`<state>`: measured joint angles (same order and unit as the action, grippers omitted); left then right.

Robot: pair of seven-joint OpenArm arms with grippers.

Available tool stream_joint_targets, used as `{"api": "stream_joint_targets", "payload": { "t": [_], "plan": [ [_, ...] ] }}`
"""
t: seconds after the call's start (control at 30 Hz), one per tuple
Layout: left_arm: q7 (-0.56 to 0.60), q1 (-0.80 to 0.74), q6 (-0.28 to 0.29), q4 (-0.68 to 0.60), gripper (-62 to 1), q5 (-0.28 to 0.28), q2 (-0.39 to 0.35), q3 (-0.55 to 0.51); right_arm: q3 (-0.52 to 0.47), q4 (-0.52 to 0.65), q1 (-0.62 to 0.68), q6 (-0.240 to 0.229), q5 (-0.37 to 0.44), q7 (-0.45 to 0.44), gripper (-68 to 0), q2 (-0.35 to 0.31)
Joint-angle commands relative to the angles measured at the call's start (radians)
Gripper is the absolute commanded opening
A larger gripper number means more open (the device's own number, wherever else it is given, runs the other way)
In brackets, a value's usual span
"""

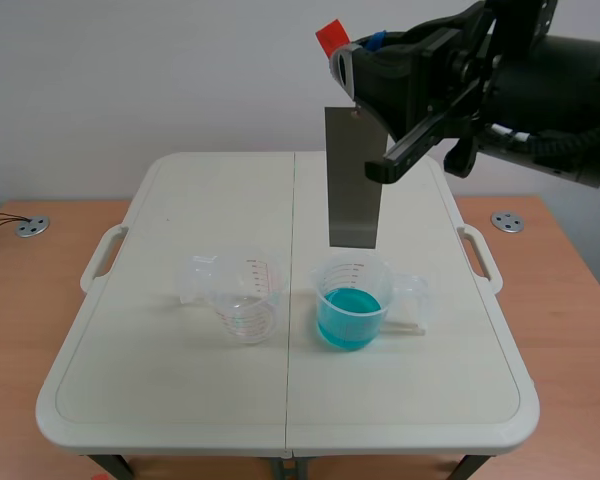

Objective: Hold the metal plate by the orange handle, dip it into the blue solution, take it out and point at it, then put the plate back in the beaker on the left.
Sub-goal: 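Raise the plate and point at it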

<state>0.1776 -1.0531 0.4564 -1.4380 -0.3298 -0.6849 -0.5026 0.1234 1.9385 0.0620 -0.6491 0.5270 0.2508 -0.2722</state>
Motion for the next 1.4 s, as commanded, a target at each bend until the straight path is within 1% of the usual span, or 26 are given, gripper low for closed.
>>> {"api": "stream_joint_targets", "payload": {
  "t": [0.0,0.07,0.13,0.3,0.4,0.47,0.6,0.7,0.8,0.9,1.13,1.2,1.27,1.37],
  "plan": [
    [0.021,-0.002,0.01,-0.05,-59.3,-0.025,0.0,-0.021,-0.014,0.026,-0.009,0.005,0.021,-0.009,-66.2,-0.007],
    [0.021,0.025,0.011,-0.088,-59.2,-0.026,0.0,-0.044,-0.014,0.03,-0.009,0.005,0.027,-0.009,-66.2,-0.007],
    [0.02,0.071,0.017,-0.114,-59.3,-0.024,0.0,-0.045,-0.014,0.03,-0.009,0.005,0.028,-0.009,-66.2,-0.007],
    [0.008,0.221,0.114,-0.157,-59.2,-0.024,0.0,-0.031,-0.014,0.03,-0.009,0.005,0.027,-0.008,-66.2,-0.007],
    [0.008,0.315,0.168,-0.172,-59.3,-0.023,0.0,0.007,-0.014,0.03,-0.009,0.005,0.027,-0.008,-66.2,-0.007],
    [-0.001,0.382,0.188,-0.174,-59.2,0.003,0.0,0.053,-0.014,0.03,-0.009,0.005,0.027,-0.005,-66.2,-0.007],
    [-0.076,0.525,0.191,-0.174,-59.2,0.039,0.001,0.2,-0.014,0.03,-0.009,0.005,0.027,-0.005,-66.2,-0.007],
    [-0.102,0.627,0.191,-0.173,-59.3,0.058,0.006,0.32,-0.014,0.03,-0.009,0.005,0.027,-0.005,-66.2,-0.007],
    [-0.145,0.725,0.191,-0.173,-59.2,0.067,0.022,0.42,-0.014,0.03,-0.009,0.005,0.027,-0.005,-66.2,-0.007],
    [-0.201,0.808,0.194,-0.173,-59.3,0.09,0.06,0.491,-0.014,0.03,-0.009,0.005,0.027,-0.005,-66.2,-0.007],
    [-0.313,0.952,0.202,-0.157,-59.3,0.092,0.161,0.636,-0.014,0.03,-0.009,0.005,0.027,-0.005,-66.2,-0.007],
    [-0.336,0.989,0.203,-0.139,-59.3,0.099,0.187,0.68,-0.014,0.03,-0.009,0.005,0.027,-0.005,-66.2,-0.007],
    [-0.353,1.026,0.203,-0.115,-59.3,0.118,0.212,0.723,-0.014,0.03,-0.009,0.005,0.027,-0.005,-66.2,-0.007],
    [-0.358,1.077,0.203,-0.07,-59.3,0.137,0.246,0.779,-0.014,0.03,-0.009,0.005,0.027,-0.005,-66.2,-0.007]
  ]
}}
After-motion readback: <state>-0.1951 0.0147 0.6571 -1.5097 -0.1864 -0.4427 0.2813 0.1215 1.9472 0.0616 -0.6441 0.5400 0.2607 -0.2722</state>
